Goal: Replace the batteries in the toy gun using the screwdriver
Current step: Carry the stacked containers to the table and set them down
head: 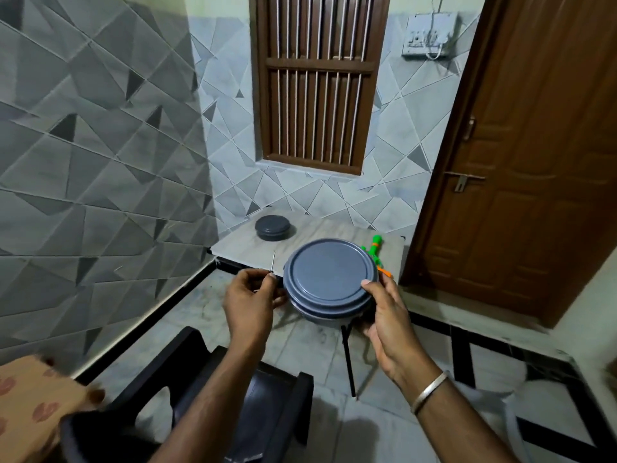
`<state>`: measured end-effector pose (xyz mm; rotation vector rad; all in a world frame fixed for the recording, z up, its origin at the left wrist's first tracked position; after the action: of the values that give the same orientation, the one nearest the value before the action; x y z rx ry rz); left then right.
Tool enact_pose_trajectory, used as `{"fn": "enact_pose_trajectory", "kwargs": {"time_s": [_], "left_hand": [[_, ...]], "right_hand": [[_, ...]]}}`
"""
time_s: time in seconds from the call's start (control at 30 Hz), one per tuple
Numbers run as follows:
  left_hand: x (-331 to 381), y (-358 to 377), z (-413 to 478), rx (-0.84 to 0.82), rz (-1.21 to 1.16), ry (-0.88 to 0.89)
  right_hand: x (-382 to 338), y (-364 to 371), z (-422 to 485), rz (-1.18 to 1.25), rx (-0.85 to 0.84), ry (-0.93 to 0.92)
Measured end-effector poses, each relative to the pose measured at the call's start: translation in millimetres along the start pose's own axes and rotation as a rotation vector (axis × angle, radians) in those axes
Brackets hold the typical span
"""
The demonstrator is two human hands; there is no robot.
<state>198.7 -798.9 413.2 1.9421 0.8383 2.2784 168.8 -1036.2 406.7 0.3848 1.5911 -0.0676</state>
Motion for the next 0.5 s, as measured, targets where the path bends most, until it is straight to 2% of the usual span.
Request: {"fn": "enact_pose_trajectory", "kwargs": {"time_s": [0.23,0.5], "left_hand": [[-48,66,42,0.033,0.024,0.004],[-97,144,117,0.037,-0.061,-0.062]], "right_hand": [[6,-39,84,0.019,0.001,0.011],[-5,-64,209,-0.067,0.032,0.029]]}}
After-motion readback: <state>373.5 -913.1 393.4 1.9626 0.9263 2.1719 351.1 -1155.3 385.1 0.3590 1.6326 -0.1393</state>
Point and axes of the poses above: each hand's wrist, its own z-axis towards the middle knuckle, its own y-axis out of the palm, x = y × z, the point moved 8 cm from there along z, towards the middle knuckle, and after that the axes turned 12 degrees about -z, right-handed, at the moved point
